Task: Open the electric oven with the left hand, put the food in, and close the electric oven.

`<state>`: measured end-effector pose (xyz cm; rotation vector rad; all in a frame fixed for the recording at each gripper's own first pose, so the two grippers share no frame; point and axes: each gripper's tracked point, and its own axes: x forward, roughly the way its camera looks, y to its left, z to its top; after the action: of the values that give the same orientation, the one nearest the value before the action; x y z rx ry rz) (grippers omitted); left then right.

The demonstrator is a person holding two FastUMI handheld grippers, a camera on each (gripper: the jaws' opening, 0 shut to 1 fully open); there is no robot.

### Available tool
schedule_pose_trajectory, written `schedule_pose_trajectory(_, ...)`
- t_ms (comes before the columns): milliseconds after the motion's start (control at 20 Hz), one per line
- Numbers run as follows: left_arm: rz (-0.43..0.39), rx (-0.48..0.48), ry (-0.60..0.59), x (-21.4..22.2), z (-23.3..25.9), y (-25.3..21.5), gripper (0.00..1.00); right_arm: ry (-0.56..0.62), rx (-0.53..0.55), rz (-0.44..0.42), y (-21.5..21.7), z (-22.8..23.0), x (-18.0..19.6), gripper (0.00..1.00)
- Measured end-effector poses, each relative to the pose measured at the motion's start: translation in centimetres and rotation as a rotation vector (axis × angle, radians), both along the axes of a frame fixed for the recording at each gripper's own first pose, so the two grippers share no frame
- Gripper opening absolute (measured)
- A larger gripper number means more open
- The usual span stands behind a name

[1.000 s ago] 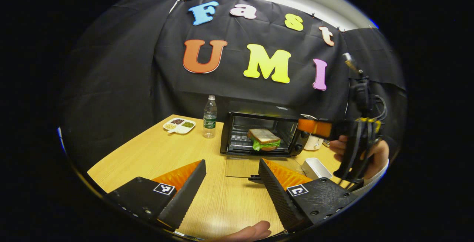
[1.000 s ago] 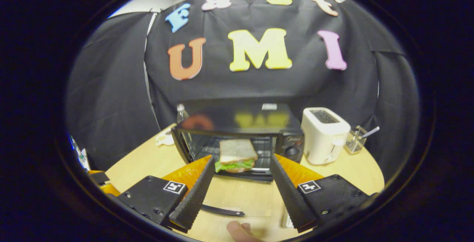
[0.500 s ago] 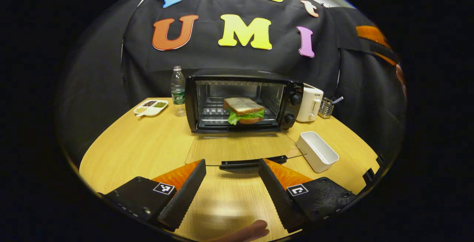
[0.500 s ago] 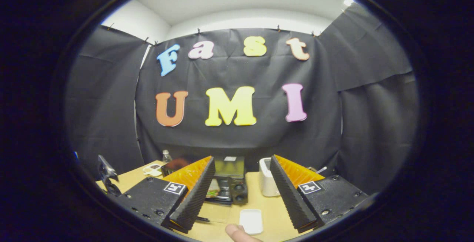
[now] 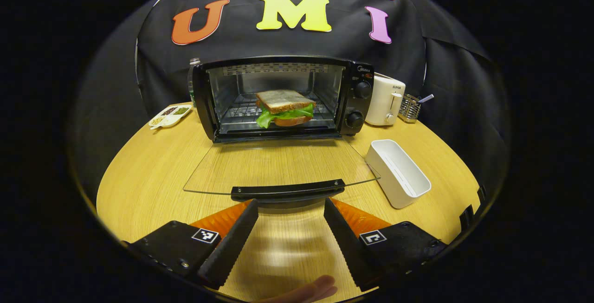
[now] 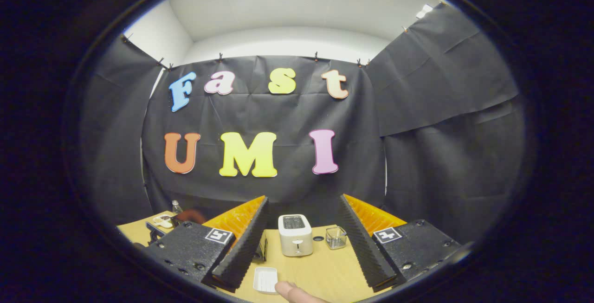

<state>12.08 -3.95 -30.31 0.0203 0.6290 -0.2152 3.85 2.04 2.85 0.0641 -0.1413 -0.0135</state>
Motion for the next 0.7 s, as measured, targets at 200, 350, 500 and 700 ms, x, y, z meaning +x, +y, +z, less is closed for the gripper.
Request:
schedule_pose_trajectory(200,0.028,0.027,0.049,0.4,-1.2,-0.2,0.94,0.043,0.054,0.010,-1.7,-2.6,1.3,0.95)
schedule_pose_trajectory(350,0.038,0.051,0.049,0.8,-1.2,0.0,0.94,0.098,0.062,-0.020,-3.5,-4.5,2.0,0.95)
schedule_pose_trajectory(500,0.050,0.068,0.061,0.9,-1.3,0.0,0.94,0.097,0.078,0.018,-3.1,-4.7,1.5,0.96)
schedule_pose_trajectory(700,0.071,0.061,0.080,1.0,-1.1,-0.1,0.94,0.086,0.046,0.024,-3.0,-4.9,1.4,0.87)
